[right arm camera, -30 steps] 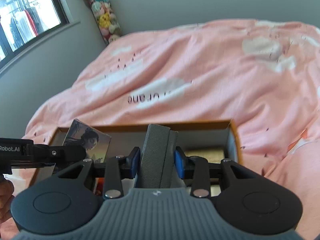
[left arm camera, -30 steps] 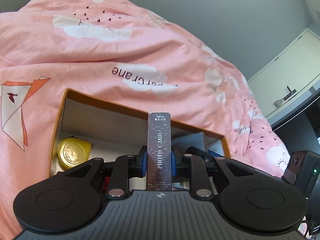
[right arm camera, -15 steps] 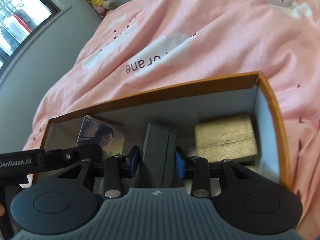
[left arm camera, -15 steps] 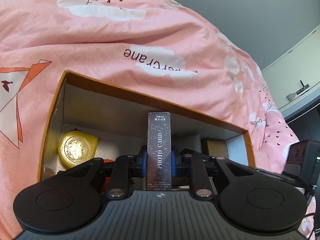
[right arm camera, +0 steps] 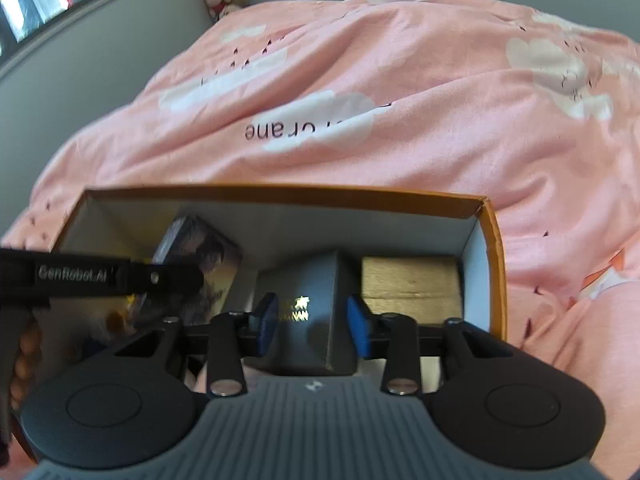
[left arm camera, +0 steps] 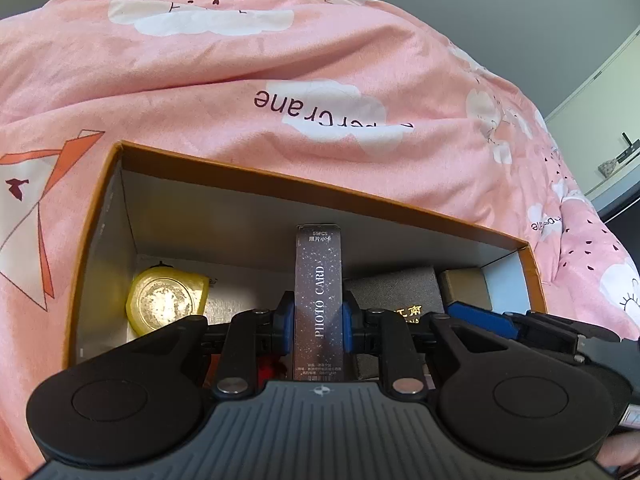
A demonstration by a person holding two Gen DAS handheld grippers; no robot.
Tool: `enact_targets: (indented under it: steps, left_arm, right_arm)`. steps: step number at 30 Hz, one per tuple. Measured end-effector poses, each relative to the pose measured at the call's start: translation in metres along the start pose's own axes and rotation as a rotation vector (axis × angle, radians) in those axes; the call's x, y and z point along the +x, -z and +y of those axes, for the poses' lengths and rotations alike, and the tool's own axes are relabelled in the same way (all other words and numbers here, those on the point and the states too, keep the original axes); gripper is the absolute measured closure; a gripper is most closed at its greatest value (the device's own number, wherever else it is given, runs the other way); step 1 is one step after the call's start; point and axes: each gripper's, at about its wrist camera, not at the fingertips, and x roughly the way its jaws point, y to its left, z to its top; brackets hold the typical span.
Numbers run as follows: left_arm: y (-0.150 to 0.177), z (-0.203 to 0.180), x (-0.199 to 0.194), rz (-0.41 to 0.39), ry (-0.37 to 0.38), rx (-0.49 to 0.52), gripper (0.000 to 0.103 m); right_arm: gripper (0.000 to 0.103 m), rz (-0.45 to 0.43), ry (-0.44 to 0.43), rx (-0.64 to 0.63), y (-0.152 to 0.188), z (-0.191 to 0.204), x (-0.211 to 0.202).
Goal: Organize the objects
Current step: 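Lower the gift box into the box with the right tool while the left tool lowers the photo card pack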
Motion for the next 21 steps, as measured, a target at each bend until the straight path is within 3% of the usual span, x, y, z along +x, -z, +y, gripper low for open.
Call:
enact_targets:
  steps: [9,18,21]
  left_arm:
    - [0.001,0.004,0.012,0.030,0.031,-0.052,0.078]
    - [-0.001,0.011,0.022,0.068,0.058,-0.095,0.075]
    - [-0.001,0.008,0.016,0.045,0.040,-0.072,0.059]
  right_arm:
    - [0.080,0.055,-0.010,0.026,0.006,-0.008,0.013]
    - [0.078,0.022,-0.011,0.021,0.012,-0.005,0.003]
    - [0.078,0.007,-0.009,0.015,0.013,-0.004,-0.001]
